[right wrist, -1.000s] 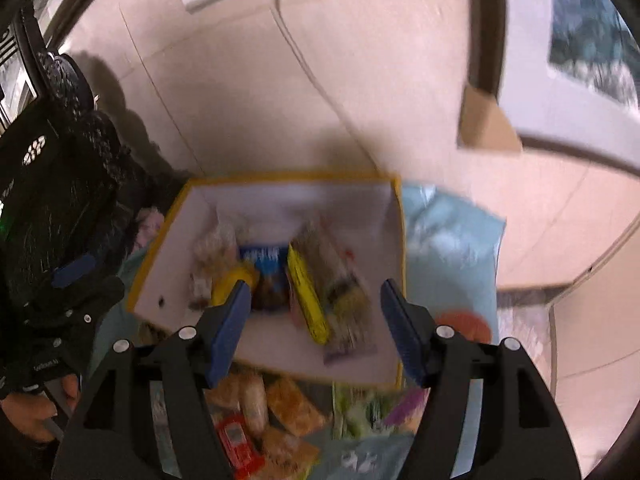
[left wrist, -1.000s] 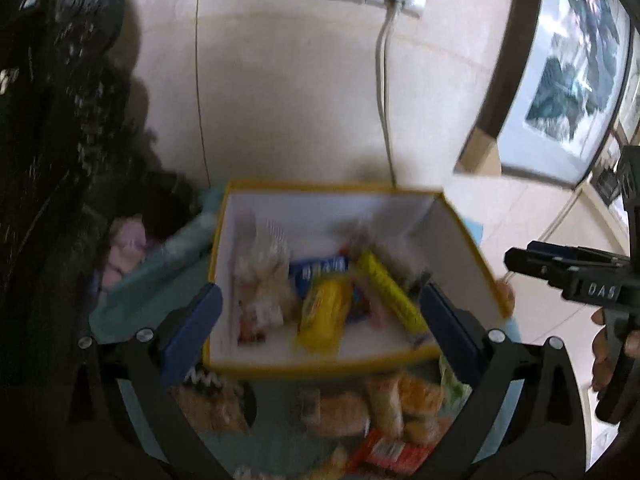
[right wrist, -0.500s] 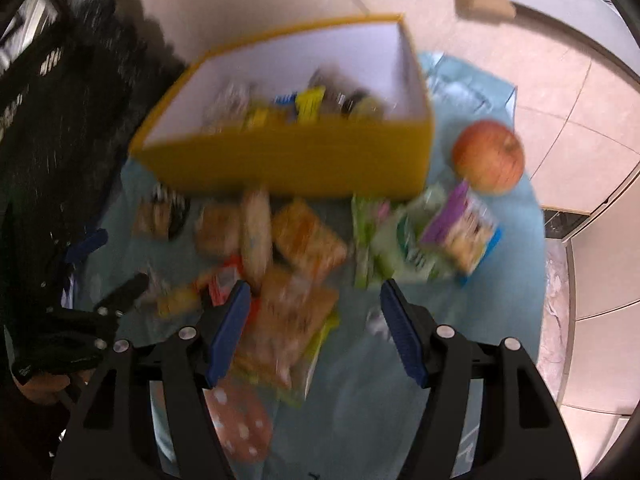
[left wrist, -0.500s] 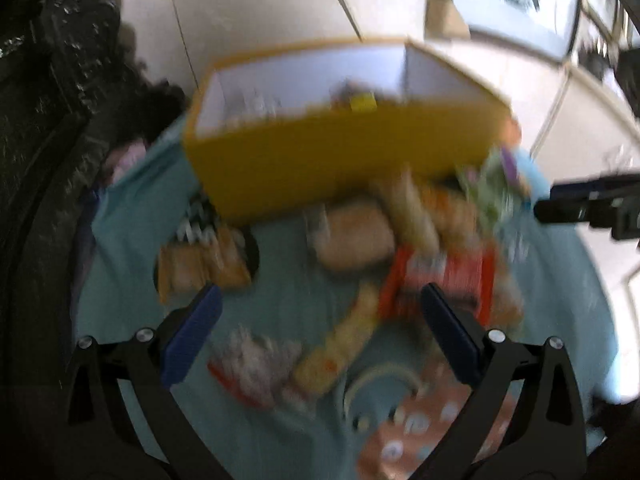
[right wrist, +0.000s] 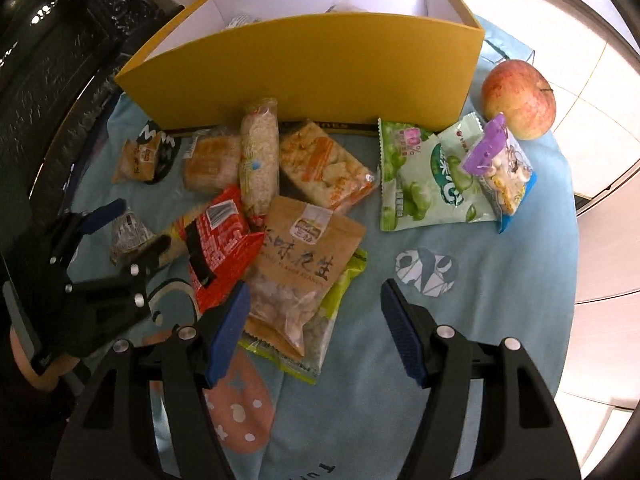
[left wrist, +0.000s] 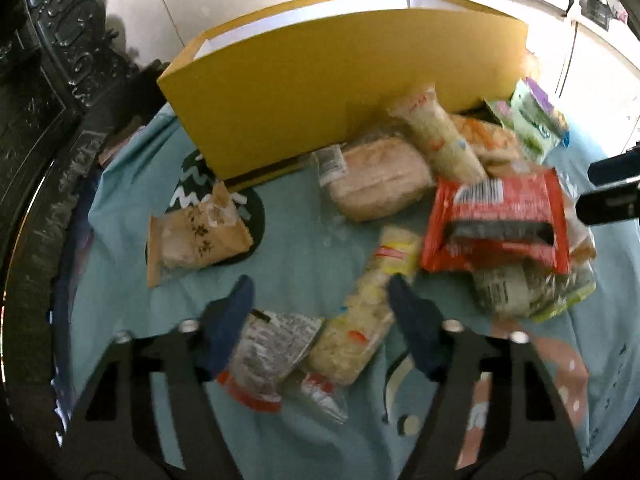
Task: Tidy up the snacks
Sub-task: 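Move both open tools back to the snack pile, then grasp the long clear snack stick with the left tool while the right tool grasps the brown paper bag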
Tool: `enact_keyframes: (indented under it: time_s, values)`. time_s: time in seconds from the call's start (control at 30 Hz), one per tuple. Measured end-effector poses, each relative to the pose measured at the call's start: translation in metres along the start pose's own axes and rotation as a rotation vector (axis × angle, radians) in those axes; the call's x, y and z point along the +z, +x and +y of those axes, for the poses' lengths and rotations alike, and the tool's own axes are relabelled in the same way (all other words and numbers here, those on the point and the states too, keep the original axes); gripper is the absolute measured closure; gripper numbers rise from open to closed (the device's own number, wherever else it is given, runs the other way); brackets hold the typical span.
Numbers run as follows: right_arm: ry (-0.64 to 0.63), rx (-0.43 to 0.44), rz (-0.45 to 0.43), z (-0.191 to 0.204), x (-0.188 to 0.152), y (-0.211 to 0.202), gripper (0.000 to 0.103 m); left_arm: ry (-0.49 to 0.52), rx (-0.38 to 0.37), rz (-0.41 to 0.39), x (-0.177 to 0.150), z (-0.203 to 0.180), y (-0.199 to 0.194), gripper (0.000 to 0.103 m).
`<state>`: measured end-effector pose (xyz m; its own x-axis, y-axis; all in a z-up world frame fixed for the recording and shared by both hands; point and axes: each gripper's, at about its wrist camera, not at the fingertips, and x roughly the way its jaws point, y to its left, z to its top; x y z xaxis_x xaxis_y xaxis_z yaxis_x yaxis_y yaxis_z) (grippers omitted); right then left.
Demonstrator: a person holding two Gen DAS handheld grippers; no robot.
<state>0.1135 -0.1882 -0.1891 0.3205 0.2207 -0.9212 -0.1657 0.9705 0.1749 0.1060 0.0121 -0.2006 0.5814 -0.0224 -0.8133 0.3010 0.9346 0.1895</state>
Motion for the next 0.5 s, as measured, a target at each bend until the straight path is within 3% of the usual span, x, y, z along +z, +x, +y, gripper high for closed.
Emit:
enact_keyframes:
  time_s: [0.1, 0.13, 0.17, 0.23, 0.3, 0.33, 0.37, 0.43, 0.5]
  values:
    - [-0.008, -0.004, 0.01, -0.001, 0.0, 0.003, 0.035, 0.035, -0.031, 0.002, 0.0, -0.007, 0.002, 0.047]
    - [-0.007, -0.001, 0.01, -0.002, 0.0, 0.004, 0.035, 0.037, -0.083, 0.03, -0.002, -0.011, 0.005, 0.047]
    - [-0.003, 0.002, 0.01, -0.002, 0.0, 0.005, 0.035, 0.047, -0.11, 0.04, -0.005, -0.015, 0.005, 0.038]
    - [-0.003, 0.001, 0.012, 0.001, 0.002, 0.009, 0.035, 0.116, -0.057, 0.033, -0.014, -0.025, 0.007, 0.025]
    - [-0.022, -0.008, 0.024, 0.008, 0.004, 0.018, 0.035, 0.1, -0.03, 0.037, -0.017, -0.023, 0.009, 0.021]
    - [-0.035, -0.011, 0.028, 0.013, 0.005, 0.022, 0.035, 0.067, -0.035, 0.049, -0.016, -0.018, 0.01, 0.024]
    - [-0.065, -0.013, 0.038, 0.02, 0.005, 0.026, 0.035, 0.043, -0.028, 0.054, -0.015, -0.014, 0.011, 0.043]
    - [-0.12, -0.031, 0.074, 0.034, 0.007, 0.038, 0.033, -0.016, -0.031, 0.064, -0.012, -0.001, 0.01, 0.058]
    - [-0.171, -0.065, 0.04, 0.044, 0.011, 0.041, 0.032, -0.036, -0.032, 0.073, -0.013, 0.005, 0.01, 0.062]
